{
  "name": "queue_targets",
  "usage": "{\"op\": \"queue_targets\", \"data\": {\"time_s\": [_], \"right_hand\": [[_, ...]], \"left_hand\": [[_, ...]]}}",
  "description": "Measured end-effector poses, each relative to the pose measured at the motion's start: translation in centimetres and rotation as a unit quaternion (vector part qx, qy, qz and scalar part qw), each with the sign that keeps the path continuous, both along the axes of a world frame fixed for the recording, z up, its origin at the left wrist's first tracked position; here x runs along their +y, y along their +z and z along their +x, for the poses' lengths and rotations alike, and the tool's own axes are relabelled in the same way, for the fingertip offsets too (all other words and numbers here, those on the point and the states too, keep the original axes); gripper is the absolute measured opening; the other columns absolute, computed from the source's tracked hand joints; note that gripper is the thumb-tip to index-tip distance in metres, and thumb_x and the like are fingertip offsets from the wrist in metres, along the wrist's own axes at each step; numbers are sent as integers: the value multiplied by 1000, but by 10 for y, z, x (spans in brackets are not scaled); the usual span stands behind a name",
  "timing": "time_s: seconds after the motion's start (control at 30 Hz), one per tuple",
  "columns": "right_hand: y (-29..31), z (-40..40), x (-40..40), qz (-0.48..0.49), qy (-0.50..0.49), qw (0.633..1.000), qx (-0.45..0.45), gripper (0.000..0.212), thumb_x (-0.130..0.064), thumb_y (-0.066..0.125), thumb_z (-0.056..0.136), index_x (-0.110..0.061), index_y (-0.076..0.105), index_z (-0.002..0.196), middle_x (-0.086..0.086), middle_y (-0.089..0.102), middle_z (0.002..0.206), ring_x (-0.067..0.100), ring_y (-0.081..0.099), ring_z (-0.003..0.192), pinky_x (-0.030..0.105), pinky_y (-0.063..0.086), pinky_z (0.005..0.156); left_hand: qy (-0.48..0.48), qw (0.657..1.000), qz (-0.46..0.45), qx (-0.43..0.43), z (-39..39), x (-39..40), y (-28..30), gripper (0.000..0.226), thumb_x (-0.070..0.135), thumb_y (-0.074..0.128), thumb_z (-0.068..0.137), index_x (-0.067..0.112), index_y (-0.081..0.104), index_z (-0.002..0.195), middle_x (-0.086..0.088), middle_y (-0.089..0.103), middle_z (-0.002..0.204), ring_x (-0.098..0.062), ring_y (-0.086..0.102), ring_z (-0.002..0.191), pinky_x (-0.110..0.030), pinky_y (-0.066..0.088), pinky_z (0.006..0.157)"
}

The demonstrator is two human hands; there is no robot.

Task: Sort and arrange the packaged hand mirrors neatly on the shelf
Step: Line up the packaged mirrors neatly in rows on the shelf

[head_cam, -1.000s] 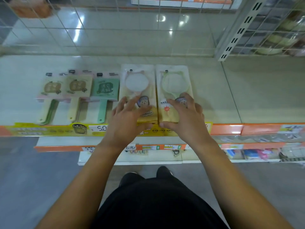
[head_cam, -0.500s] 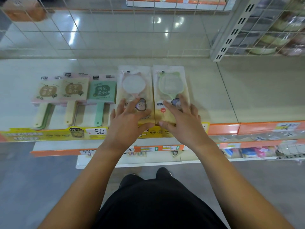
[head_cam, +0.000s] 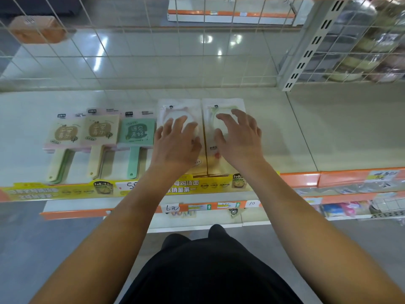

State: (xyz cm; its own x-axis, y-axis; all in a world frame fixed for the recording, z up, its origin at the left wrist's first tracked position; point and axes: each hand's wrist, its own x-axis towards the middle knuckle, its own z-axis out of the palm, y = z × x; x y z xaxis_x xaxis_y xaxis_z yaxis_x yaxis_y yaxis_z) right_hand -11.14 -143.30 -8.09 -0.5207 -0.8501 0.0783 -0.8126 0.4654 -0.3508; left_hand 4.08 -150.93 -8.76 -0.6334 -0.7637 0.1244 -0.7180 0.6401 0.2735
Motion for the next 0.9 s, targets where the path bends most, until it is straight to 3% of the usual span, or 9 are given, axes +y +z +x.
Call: {"op": "queue_targets", "data": {"time_s": [0.17, 0.43, 0.67, 0.8, 0.9], "right_hand": [[-7, -22, -37, 5, 13, 1000, 26, 48, -49, 43, 93, -37, 42, 139, 0, 31, 153, 35, 22, 142, 51, 23, 113], [-14, -41, -76, 78, 32, 996, 1, 55, -61, 37, 89, -48, 31, 142, -6, 23, 157, 41, 14, 143, 59, 23, 109], [-16, -40, -75, 89, 6, 996, 24, 54, -65, 35, 85, -47, 39, 136, -3, 33, 151, 39, 29, 133, 52, 28, 102], [-18, -38, -73, 93, -2, 995, 26, 54, -64, 35, 87, -45, 38, 138, -2, 29, 153, 42, 30, 131, 50, 28, 104], [-13, -36, -72, 98, -8, 995, 23, 57, -64, 35, 88, -46, 32, 142, -1, 22, 156, 44, 27, 133, 52, 27, 104]], "left_hand": [[11, 998, -51, -25, -22, -45, -6, 47, 41, 38, 95, 17, 44, 136, -9, 37, 148, -33, 28, 139, -53, 26, 110], [12, 995, 39, -91, -45, -90, -8, 58, 55, 25, 94, 32, 22, 147, 0, 18, 158, -37, 6, 145, -62, 5, 113], [4, 996, 14, -85, -45, -90, -8, 55, 56, 30, 92, 35, 31, 143, -5, 36, 144, -34, 33, 131, -57, 26, 105], [-2, 996, 0, -84, -43, -91, -10, 54, 57, 29, 93, 34, 32, 142, -7, 37, 142, -34, 34, 129, -57, 26, 105], [-3, 996, -4, -92, -43, -91, -12, 56, 59, 26, 93, 36, 28, 144, -6, 35, 145, -35, 29, 134, -62, 16, 109]]}}
